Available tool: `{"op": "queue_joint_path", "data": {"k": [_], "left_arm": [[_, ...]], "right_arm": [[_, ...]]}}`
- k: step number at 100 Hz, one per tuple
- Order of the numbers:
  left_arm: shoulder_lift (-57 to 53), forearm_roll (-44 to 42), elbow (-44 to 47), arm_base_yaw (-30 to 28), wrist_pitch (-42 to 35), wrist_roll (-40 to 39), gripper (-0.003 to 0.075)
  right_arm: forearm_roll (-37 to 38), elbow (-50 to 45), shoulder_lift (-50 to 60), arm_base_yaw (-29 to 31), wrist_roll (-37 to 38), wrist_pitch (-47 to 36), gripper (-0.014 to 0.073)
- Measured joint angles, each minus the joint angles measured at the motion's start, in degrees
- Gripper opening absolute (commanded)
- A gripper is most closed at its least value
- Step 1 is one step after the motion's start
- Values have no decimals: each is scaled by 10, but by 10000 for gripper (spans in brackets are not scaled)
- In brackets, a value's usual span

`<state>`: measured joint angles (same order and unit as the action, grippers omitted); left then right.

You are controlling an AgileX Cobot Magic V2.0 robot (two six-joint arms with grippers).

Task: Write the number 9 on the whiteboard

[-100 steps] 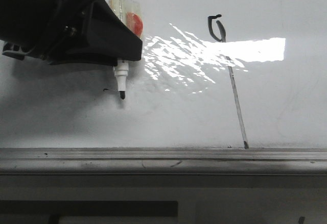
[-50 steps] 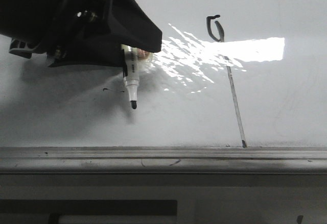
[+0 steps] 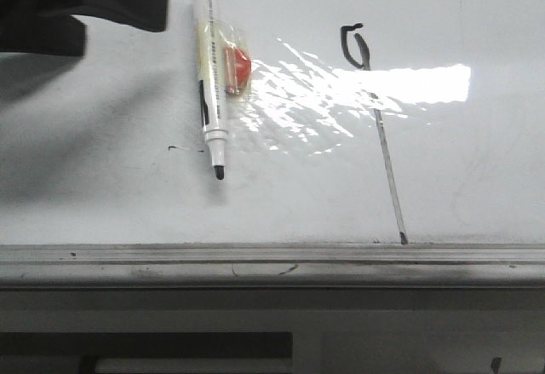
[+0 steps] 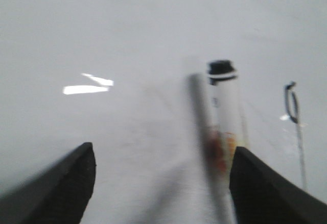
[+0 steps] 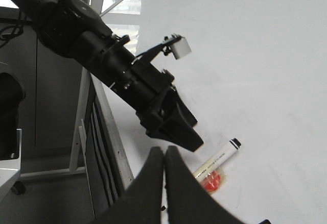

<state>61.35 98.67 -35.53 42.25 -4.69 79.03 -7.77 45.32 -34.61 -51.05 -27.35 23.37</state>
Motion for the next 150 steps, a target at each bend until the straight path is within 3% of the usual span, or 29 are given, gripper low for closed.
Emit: {"op": "queue_joint_path", "data": {"k": [7,16,25,38,47,128,138,150], "left_arm": [[-42,0,22,-4,-13,10,398],[-121,0,53,-5,-3,16,180],[-209,-1,84,-5,16,20,-22],[-318,-2,131,-5,23,21,-20],[-368,-2,155,-5,24,21,-20],[-424,-4,210,-8,12,22,-20],[-443,-62,224,-26,16,22,-20],[-470,-189,247,-62,61,22,-20]], "right_arm": [[5,0,13,1,0,16,-45],[37,0,35,1,17,59,-34],[121,-11,66,1,81,94,-34],[288,-49,118,1,207,125,-34],[340,-75,147,1,262,134,-34],[355,-100,172,1,288,140,-34],[355,-100,172,1,289,140,-34],[355,-100,172,1,289,140,-34]]}}
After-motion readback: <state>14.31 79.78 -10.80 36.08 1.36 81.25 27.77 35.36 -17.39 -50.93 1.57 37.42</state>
